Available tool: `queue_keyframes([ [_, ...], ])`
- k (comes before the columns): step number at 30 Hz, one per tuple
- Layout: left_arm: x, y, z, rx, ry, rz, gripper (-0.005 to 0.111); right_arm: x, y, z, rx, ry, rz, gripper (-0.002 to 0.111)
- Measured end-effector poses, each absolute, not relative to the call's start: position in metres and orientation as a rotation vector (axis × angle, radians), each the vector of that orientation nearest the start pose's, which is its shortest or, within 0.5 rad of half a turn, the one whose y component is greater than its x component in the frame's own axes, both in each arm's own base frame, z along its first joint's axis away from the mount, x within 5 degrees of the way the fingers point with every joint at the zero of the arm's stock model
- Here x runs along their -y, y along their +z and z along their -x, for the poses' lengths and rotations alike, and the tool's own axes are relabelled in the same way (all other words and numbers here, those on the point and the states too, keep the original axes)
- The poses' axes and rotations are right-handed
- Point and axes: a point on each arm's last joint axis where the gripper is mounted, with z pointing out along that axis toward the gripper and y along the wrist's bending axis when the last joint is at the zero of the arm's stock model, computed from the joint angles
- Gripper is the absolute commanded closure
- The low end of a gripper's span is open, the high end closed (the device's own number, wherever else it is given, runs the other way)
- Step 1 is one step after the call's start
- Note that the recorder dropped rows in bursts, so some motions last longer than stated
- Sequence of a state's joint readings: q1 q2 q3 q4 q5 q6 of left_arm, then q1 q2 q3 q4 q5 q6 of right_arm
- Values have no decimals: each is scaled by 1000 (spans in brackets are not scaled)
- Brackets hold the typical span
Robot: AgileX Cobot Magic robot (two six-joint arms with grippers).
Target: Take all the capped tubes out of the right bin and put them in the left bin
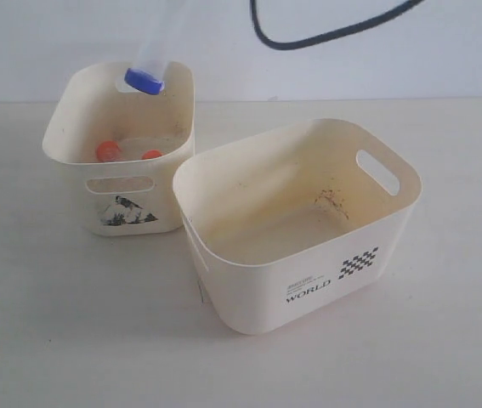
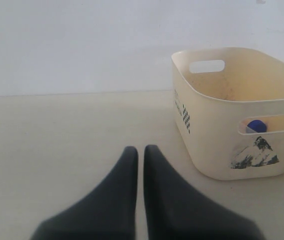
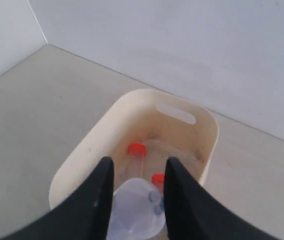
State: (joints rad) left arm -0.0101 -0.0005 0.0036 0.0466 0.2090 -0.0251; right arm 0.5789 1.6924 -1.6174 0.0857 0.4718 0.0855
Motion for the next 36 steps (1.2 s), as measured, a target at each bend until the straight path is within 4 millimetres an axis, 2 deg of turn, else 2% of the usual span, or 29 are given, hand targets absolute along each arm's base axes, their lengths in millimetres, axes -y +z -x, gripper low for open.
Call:
queue_keyframes([
  [5, 0, 193, -56, -1695, 16, -19, 102, -250, 368, -370, -2000, 512, 454, 108],
  [7, 0, 193, -56, -1695, 16, -19, 102, -260, 356, -384, -2009, 504, 468, 101],
  [9, 0, 193, -56, -1695, 16, -19, 102, -267, 347, -395, -2012, 488, 490, 85],
  [12, 0, 193, -56, -1695, 16, -19, 102, -275, 330, -405, -2061, 470, 514, 51],
  [13, 0, 193, -56, -1695, 16, -19, 102, -277, 323, -408, -2079, 464, 522, 43],
  [14, 0, 193, -56, -1695, 16, -19, 102, -278, 319, -410, -2088, 460, 526, 39],
  [16, 0, 193, -56, -1695, 16, -19, 102, -280, 312, -412, -2101, 455, 532, 45],
  [17, 0, 193, -56, -1695, 16, -19, 102, -280, 311, -413, -2103, 454, 532, 52],
  [20, 0, 193, -56, -1695, 16, -19, 102, -280, 311, -412, -2111, 463, 517, 89],
  [21, 0, 193, -56, -1695, 16, -19, 102, -279, 314, -412, -2111, 465, 514, 109],
  [24, 0, 193, -56, -1695, 16, -19, 102, -275, 321, -405, -2152, 457, 527, 109],
  [36, 0, 193, -56, -1695, 16, -19, 102, -245, 383, -357, -2220, 398, 644, 109],
])
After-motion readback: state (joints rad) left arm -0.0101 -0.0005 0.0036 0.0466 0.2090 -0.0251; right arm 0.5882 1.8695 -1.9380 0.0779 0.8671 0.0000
